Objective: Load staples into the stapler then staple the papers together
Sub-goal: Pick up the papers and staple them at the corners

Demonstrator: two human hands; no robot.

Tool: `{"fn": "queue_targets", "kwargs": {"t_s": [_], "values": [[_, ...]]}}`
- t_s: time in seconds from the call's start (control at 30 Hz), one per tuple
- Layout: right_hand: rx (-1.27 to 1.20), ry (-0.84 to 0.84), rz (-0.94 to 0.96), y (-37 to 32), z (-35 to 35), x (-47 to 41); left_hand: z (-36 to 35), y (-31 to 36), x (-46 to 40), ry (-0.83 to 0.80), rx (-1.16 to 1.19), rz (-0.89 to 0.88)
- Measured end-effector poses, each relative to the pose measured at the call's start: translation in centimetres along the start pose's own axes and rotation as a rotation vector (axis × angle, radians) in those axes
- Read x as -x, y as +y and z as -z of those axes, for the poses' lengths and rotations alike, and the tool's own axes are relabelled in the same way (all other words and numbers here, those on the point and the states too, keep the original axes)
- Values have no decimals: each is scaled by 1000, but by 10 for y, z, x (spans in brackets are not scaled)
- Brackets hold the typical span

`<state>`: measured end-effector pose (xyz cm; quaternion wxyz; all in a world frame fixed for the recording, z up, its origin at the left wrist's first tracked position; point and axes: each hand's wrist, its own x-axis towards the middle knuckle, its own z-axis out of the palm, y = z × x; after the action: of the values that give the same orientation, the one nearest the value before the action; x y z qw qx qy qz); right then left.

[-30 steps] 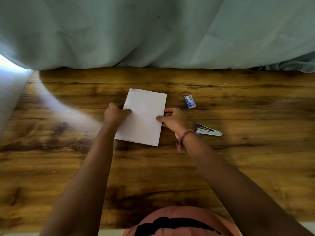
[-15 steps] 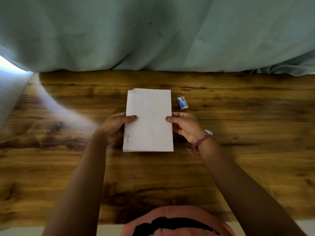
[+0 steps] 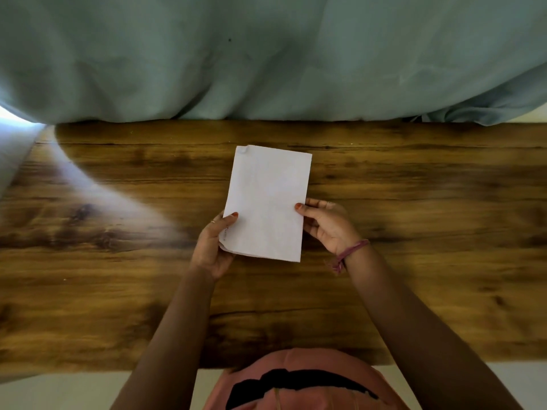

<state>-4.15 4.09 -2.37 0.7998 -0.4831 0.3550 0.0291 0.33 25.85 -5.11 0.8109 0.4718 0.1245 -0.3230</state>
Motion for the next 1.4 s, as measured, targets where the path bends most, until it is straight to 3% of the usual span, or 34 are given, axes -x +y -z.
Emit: {"fn": "queue_targets", "kwargs": {"t_s": [0.27,0.47,0.53,0.63,0.73,0.8,0.9,1.0,1.1,1.2,1.4], "values": [[64,-55,-21,-6,34,1,-14,17,-9,-3,-299,126],[203,-90,79,-16,45,0,-35,18,-19,35,-441,40],[387,-58,201,-25,54,0,-38,22,-21,89,-510,-42],[911,-14,450,-40,73,-2,-38,33,-23,140,-623,-157],[1359,-163,409,-39,86,-7,-37,41,-27,166,-721,-291],[1497,-230,385,-30,84,-11,-39,45,-30,166,-724,-395],[1570,-217,515,-19,71,-19,-42,48,-32,123,-657,-516],[1599,-231,605,-11,56,-28,-47,52,-34,80,-736,-611],[1585,-209,621,-7,52,-34,-49,54,-34,24,-841,-637],[1401,-219,549,-7,54,-33,-54,57,-32,7,-763,-571],[199,-348,-100,-18,71,-7,-60,69,-31,-133,-608,-427]]}}
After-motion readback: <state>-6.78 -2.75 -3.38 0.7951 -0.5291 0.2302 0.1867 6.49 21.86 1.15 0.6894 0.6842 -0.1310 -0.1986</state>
